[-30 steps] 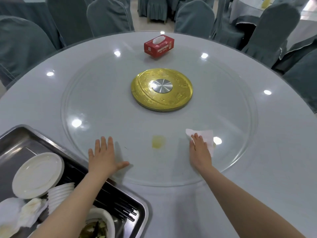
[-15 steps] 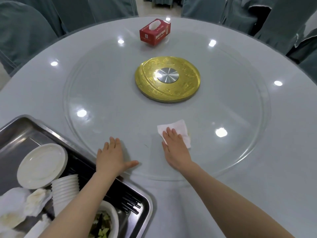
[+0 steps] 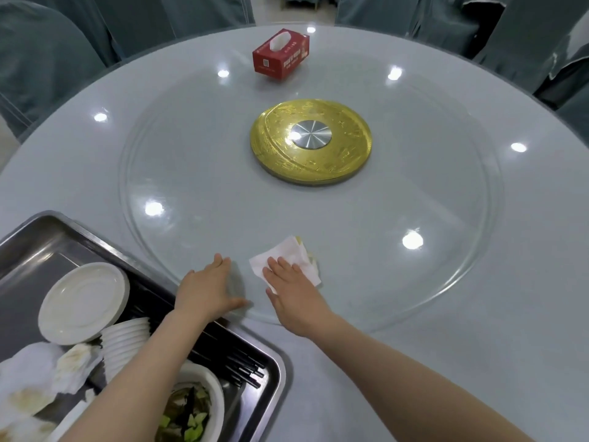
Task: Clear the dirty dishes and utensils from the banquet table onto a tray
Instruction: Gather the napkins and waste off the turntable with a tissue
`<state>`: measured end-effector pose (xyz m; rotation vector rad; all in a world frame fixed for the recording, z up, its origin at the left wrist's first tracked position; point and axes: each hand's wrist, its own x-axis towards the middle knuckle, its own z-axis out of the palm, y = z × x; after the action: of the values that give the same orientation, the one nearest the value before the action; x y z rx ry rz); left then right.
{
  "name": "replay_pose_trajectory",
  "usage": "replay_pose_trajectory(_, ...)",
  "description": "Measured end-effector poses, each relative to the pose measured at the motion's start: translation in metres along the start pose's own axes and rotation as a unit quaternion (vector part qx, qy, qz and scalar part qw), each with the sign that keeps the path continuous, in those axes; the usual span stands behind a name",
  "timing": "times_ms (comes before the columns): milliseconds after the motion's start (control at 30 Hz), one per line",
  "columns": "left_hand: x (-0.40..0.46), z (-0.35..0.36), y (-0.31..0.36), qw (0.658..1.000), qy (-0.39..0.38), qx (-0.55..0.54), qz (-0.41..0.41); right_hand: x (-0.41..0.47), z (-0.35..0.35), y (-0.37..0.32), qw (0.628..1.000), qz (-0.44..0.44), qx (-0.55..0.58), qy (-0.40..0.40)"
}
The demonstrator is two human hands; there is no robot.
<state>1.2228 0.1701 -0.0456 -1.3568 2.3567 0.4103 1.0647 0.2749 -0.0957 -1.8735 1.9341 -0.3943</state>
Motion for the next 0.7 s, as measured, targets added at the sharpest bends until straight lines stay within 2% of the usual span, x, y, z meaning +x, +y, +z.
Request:
replay_pose_trajectory(100,-0.004,-0.002,0.002,1.0,-0.007,-0.015,0.005,-0.019,-0.004,0.008,0.999,-0.031,0.014,-0.004)
replay_pose_trajectory(333,-0.019,0.002,0.012,0.996,0.002,-0.092,0.02,-0.06,-0.026,0.029,0.998,-0.021,0.007,-0.055)
replay_pose_trajectory(433,-0.028,0.002,0.02,0.987,0.039,-0.155,0.028,-0.062,-0.037,0.035,0.998,0.029,0.058,0.003)
replay_pose_trajectory(500,-0.037,0.004,0.024,0.98,0.069,-0.186,0.029,-0.062,-0.04,0.045,0.998,0.063,-0.01,0.028)
replay_pose_trajectory(567,-0.047,0.006,0.026,0.973,0.09,-0.211,0.026,-0.065,-0.038,0.056,0.992,0.094,-0.079,0.002)
replay_pose_trajectory(700,-0.066,0.009,0.028,0.964,0.106,-0.243,0.018,-0.074,-0.036,0.069,0.99,0.105,-0.095,-0.006)
